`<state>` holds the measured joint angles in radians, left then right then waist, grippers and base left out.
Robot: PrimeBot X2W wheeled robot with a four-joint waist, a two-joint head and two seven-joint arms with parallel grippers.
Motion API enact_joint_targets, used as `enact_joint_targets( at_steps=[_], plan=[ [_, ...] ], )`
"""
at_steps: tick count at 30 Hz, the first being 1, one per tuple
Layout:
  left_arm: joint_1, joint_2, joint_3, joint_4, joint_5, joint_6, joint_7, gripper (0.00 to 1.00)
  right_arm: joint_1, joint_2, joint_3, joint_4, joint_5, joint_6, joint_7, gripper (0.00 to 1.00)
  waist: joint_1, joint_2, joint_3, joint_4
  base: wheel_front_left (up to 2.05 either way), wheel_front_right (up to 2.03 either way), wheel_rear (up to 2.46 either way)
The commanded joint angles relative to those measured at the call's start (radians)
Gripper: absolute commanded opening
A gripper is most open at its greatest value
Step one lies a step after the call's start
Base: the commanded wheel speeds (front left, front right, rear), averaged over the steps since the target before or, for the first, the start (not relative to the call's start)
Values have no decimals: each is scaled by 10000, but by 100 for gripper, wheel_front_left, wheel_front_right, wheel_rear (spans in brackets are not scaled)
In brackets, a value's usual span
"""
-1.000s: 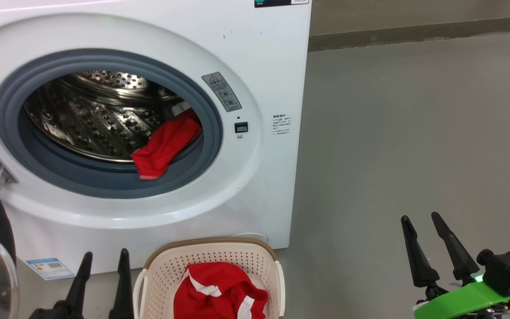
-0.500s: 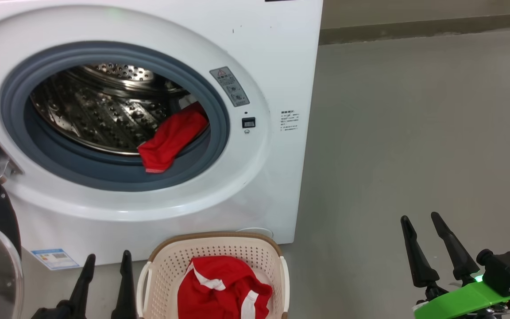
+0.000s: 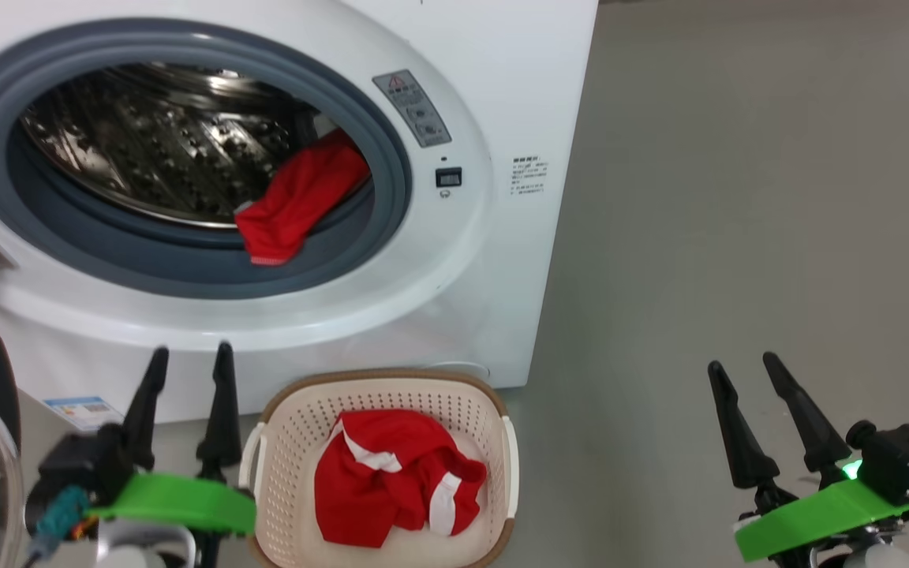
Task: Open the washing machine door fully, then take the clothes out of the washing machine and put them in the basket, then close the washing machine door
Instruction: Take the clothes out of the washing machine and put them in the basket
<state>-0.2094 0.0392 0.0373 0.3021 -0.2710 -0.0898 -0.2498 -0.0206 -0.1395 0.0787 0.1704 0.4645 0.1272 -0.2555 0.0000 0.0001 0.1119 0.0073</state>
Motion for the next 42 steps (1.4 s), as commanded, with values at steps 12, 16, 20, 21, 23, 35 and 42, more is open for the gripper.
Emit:
enact_joint_targets(
  at_steps=[12, 16, 20, 21, 23, 35, 42],
  plan=[
    [-2880, 274, 593, 1086, 115, -285, -120, 100, -1210, -327, 449, -417, -98, 35, -63, 100, 0, -1, 1871, -265, 0, 0, 0],
    [-3829, 364, 590, 1679, 146, -335, -120, 100, -1480, -365, 453, -459, -88, 35, -63, 100, 0, -1, 2405, -331, 0, 0, 0],
    [-4837, 505, 621, 2508, 22, -369, -120, 100, -1740, -376, 489, -540, -89, 35, -63, 100, 0, -1, 2885, -436, 0, 0, 0],
    [-5082, 523, 641, 2705, -53, -376, -120, 100, -1798, -377, 498, -552, -88, 35, -63, 100, 0, -1, 2998, -465, 0, 0, 0],
    [-5554, 631, 616, 3040, -94, -388, -120, 100, -1928, -383, 549, -581, -91, 35, -63, 100, 0, -1, 3220, -543, 0, 0, 0],
    [-8431, 1245, 273, 6076, -906, -406, 76, 100, -2515, -414, 874, -629, 174, 35, -63, 100, 0, -1, 4210, -963, 0, 0, 0],
    [-9675, 1696, -199, 7627, -1310, -407, 977, 100, -2817, -348, 1097, -605, 372, 35, -63, 100, 0, -1, 4504, -1247, 0, 0, 0]
  ],
)
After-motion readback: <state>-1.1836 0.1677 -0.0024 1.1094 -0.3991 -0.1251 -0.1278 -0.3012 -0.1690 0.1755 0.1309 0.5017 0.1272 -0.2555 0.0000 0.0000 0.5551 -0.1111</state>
